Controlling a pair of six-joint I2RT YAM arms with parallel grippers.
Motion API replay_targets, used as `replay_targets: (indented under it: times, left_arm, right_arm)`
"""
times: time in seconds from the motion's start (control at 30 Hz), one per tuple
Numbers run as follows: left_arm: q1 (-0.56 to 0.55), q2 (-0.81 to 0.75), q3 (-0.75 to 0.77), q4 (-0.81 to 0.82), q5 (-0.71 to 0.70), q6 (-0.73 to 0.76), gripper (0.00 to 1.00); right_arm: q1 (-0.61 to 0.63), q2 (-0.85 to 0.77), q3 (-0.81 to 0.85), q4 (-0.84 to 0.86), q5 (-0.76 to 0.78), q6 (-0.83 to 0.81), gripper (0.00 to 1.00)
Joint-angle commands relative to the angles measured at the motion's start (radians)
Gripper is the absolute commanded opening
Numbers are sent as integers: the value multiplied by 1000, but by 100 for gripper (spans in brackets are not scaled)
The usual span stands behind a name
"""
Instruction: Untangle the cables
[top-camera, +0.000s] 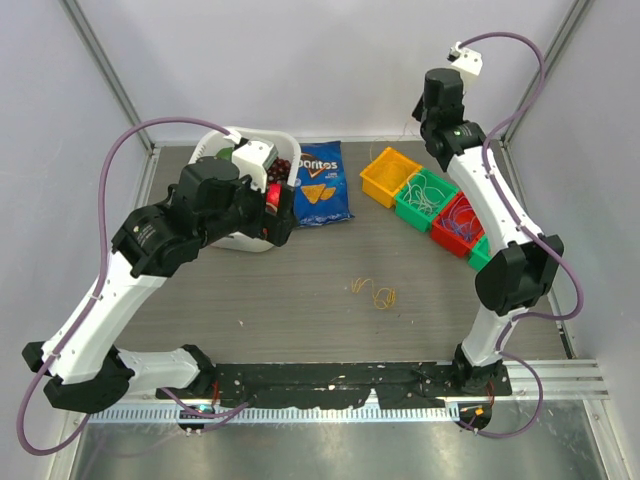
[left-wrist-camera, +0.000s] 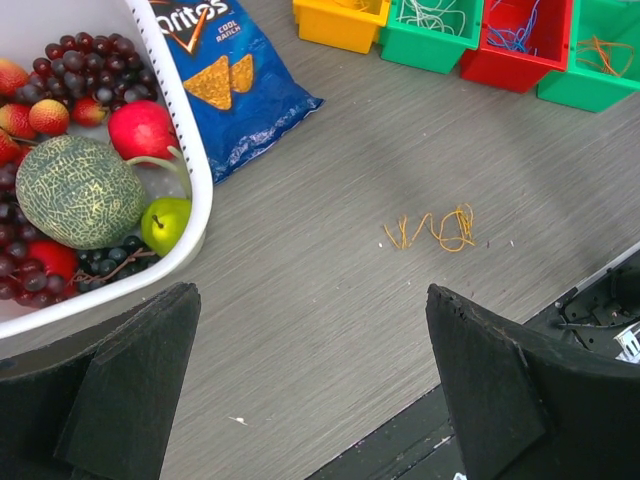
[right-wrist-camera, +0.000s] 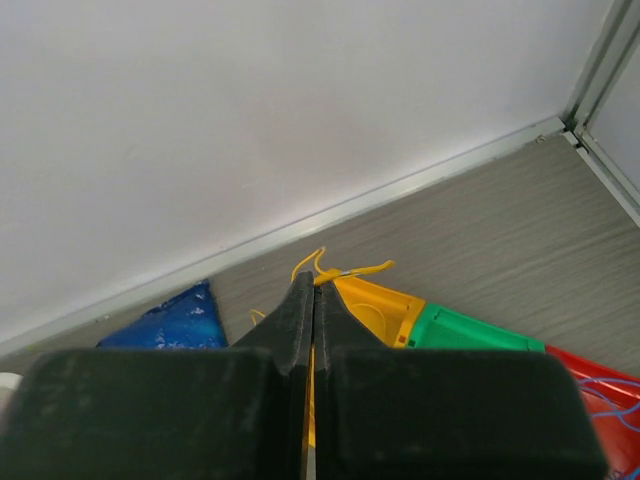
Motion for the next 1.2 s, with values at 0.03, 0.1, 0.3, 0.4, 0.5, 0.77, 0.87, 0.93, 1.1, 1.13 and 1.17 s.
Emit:
replay_targets:
  times: [0.03, 0.1, 0.3, 0.4, 0.5, 0.77, 0.87, 0.93, 1.1, 1.13, 1.17]
  left_arm:
    - [7, -19, 21, 8, -2, 23, 100]
    - [7, -19, 21, 4, -11, 24, 100]
    - [13, -21, 13, 8, -10, 29, 100]
    - [16, -13, 8, 16, 4, 36, 100]
    - [18, -10, 7, 17, 12, 43, 100]
    - [22, -22, -5, 19, 12, 36, 100]
    - [24, -22, 5, 16, 12, 35, 100]
    - [24, -22, 13, 5, 6, 35, 100]
    - [24, -30, 21, -16, -10, 23, 100]
    - [25, -33, 19, -18, -19, 21, 100]
    - [25, -38, 18, -18, -22, 20, 100]
  right_arm:
    - [-6, -89, -66, 20, 10, 7, 1]
    - [-4, -88, -57, -31, -9, -25, 1]
    - [-4, -184, -102, -112, 65, -82, 1]
    - [-4, -221, -126, -137, 66, -91, 1]
    - [-4, -243, -125, -200, 51, -93, 1]
    - [-4, -217, -160, -174, 26, -102, 1]
    - [-4, -140, -145, -123, 14, -89, 1]
    - [-4, -83, -114, -87, 23, -82, 1]
    - [-4, 58, -14, -83, 19, -90, 1]
    - [-4, 82, -11, -80, 10, -87, 1]
    - [-4, 90, -16, -80, -4, -67, 1]
